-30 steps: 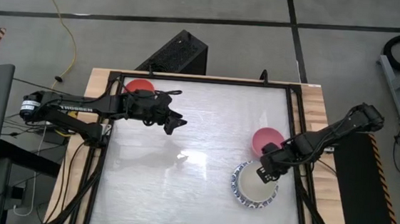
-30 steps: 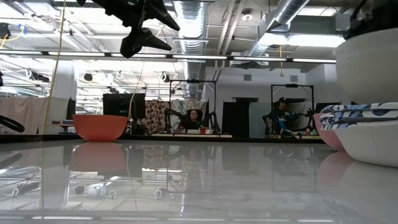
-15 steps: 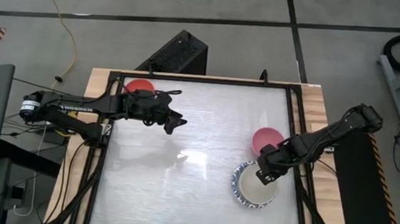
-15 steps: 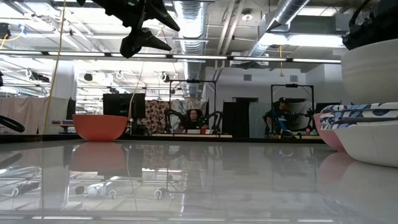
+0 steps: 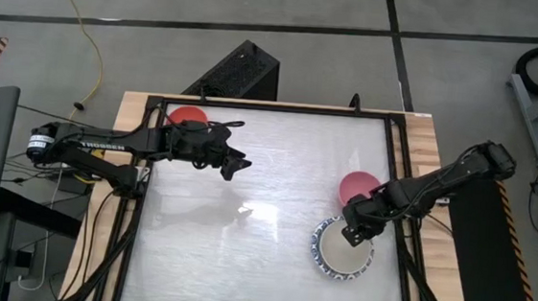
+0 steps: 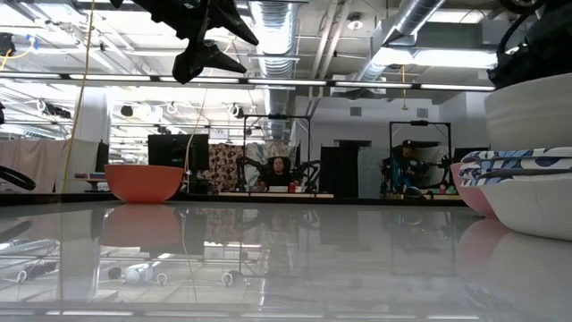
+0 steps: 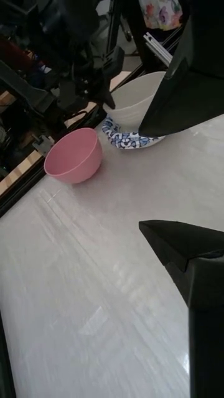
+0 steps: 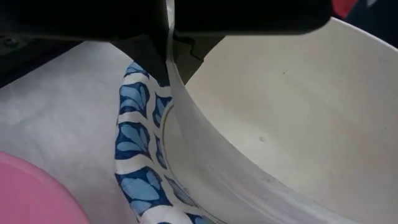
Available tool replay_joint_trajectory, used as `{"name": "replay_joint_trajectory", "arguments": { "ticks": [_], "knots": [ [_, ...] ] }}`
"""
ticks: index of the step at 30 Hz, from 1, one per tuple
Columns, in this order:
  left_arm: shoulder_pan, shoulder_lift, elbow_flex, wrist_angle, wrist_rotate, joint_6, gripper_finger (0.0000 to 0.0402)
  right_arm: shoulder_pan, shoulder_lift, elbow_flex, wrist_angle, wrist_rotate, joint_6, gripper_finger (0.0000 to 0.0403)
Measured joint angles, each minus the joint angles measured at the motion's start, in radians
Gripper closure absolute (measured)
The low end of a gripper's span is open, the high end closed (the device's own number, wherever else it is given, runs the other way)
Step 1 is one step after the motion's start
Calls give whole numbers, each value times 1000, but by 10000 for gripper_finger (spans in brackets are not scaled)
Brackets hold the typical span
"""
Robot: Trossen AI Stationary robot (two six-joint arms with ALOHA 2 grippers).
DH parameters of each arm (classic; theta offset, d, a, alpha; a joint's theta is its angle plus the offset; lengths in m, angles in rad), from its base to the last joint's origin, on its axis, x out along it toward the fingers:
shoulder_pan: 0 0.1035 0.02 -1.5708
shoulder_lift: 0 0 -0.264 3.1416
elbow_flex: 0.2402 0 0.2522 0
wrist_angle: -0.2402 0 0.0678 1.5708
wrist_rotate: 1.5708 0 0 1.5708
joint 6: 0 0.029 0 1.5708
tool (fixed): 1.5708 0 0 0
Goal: Nest bowls inside each other by size order
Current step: Stack the white bowl on top of the blue bowl
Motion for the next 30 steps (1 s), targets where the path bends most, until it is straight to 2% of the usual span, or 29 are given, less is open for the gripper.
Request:
{"name": "replay_joint_trajectory", "arguments": {
  "ticks": [13,23,30],
  "knots": [
    [0,0,0,-6,-10,10,183,-7,17,-1,-18,-3,-30,391],
    [0,0,0,-19,-11,10,183,-47,115,-1,6,-56,-106,391],
    [0,0,0,-20,-11,10,183,-77,130,0,14,-60,-128,383]
  ]
}}
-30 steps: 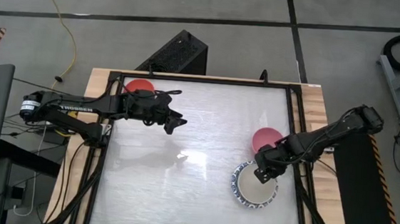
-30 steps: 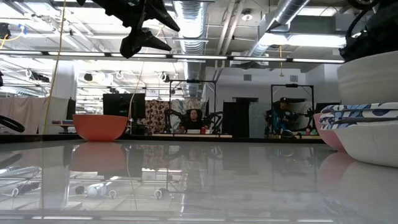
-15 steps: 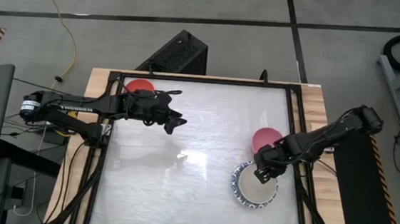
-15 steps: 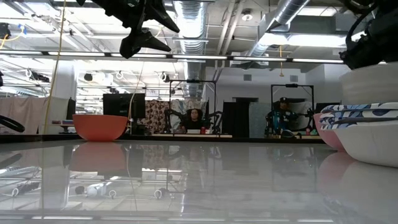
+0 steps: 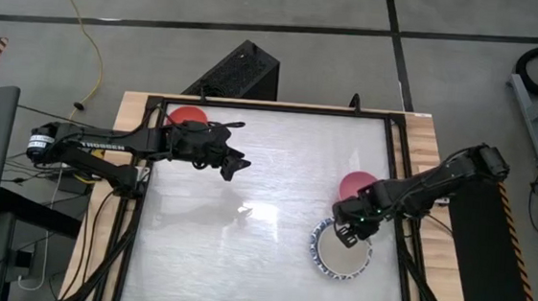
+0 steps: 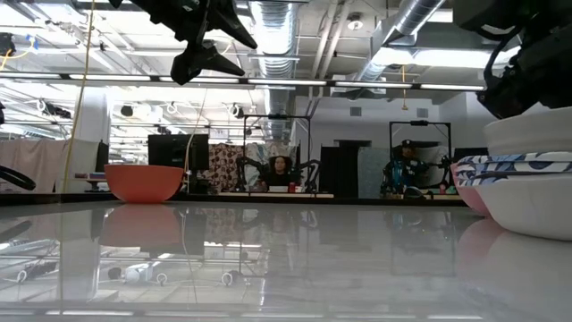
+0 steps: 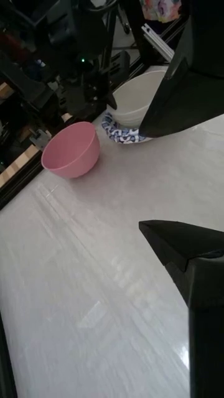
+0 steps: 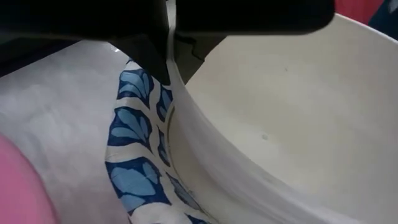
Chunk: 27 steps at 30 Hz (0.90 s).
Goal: Nest bowls inside each other by size order
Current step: Stack the white bowl on top of the blue bowl, then stack the pink bowl on top of the white bowl
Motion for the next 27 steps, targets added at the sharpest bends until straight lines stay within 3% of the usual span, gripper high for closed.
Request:
{"name": "replay_joint_trajectory", "arguments": {
  "ticks": [20,27],
  "knots": [
    [0,0,0,-1,0,1,183,-3,-18,0,91,27,1,242],
    [0,0,0,-1,0,1,183,-28,-80,0,82,52,23,214]
  ]
}}
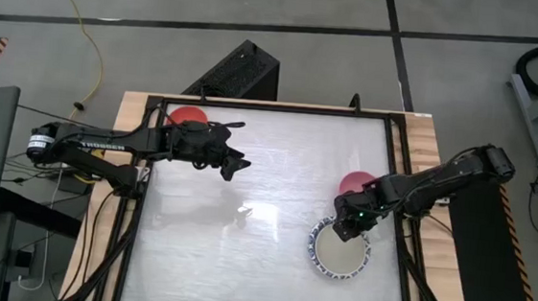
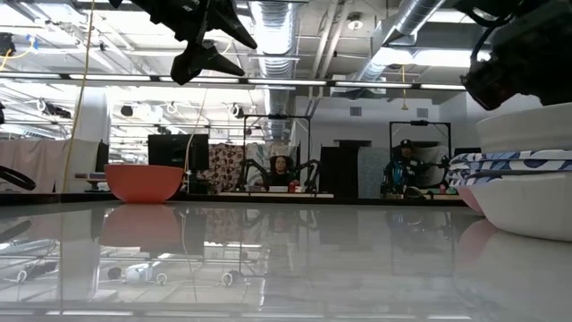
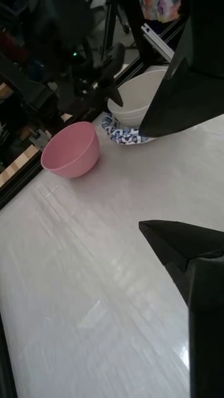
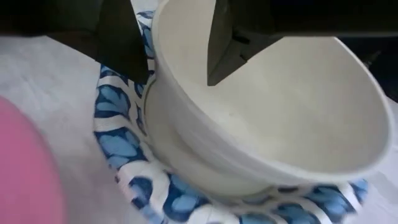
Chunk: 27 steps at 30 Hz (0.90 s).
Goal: Nest bowls inside each other by size order
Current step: Stack the pink bowl on top of the white bowl
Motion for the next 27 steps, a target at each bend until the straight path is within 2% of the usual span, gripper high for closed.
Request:
{"name": "replay_joint_trajectory", "arguments": {
  "ticks": [9,16,22,27],
  "knots": [
    [0,0,0,0,0,18,183,-5,-117,1,-72,35,37,212],
    [0,0,0,0,-8,18,183,-19,-186,1,-119,128,94,212],
    [0,0,0,0,-8,18,183,-103,-195,1,-164,211,129,212],
    [0,0,0,0,-8,18,183,-200,-194,1,-164,216,26,212]
  ]
}}
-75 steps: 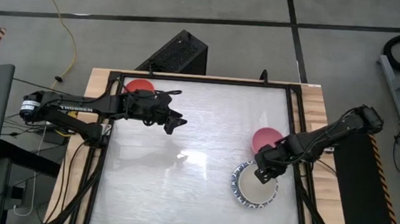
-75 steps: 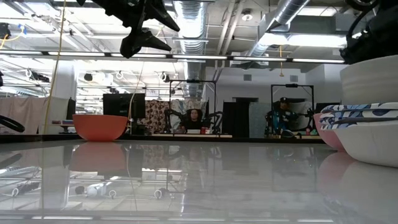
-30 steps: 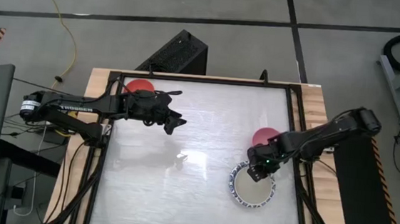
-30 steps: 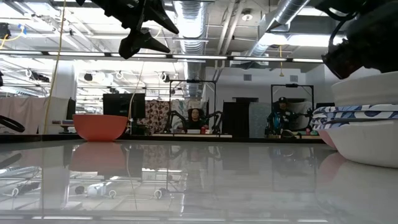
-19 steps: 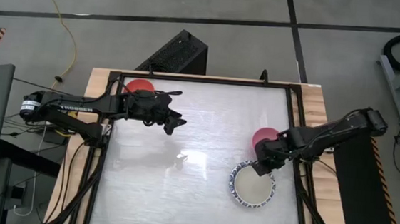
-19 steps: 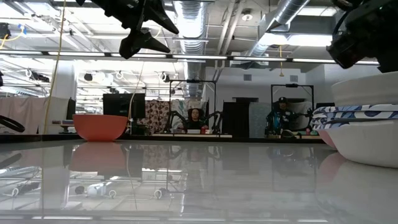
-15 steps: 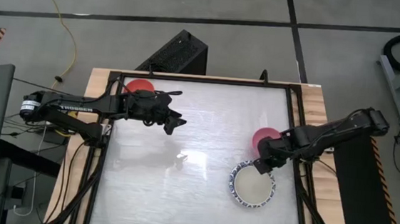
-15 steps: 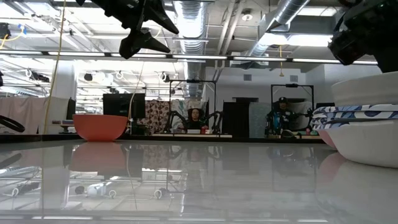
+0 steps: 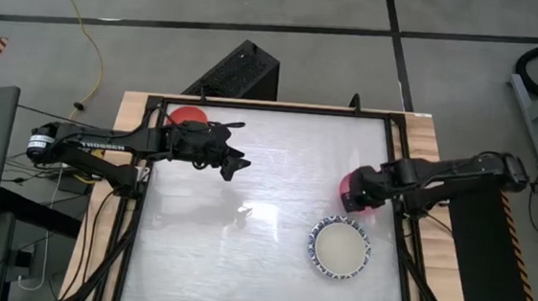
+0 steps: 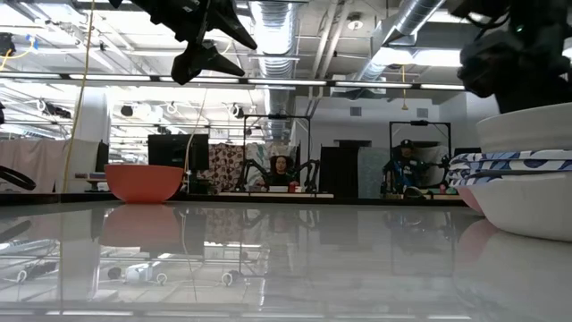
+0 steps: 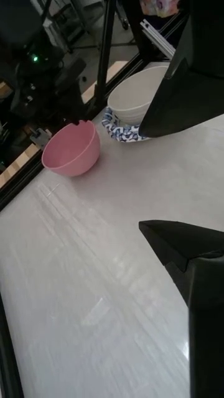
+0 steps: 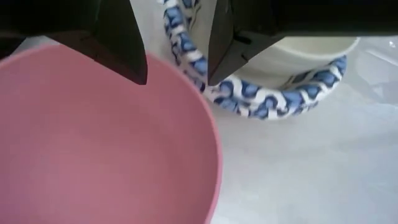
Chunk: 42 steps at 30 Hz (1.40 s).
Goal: Nest bowls inside each other by size order
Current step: Stack the pink bowl on top of the white bowl
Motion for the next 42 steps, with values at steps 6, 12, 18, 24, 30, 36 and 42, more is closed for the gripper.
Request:
{"name": "replay_joint_trajectory", "arguments": {
  "ticks": [6,12,18,24,30,36,42],
  "knots": [
    [0,0,0,0,0,0,183,-139,-1,0,-13,11,-145,212],
    [0,0,0,0,0,0,183,-266,0,0,-29,63,-213,212],
    [0,0,0,0,-4,0,183,-362,0,0,-129,139,-244,212],
    [0,0,0,0,-9,1,183,-428,0,0,-211,189,-295,212],
    [0,0,0,0,-22,12,183,-456,1,0,-245,220,-318,212],
    [0,0,0,0,-23,19,183,-461,2,0,-243,256,-320,212],
    [0,0,0,-8,-23,19,183,-461,41,0,-242,285,-345,212]
  ]
}}
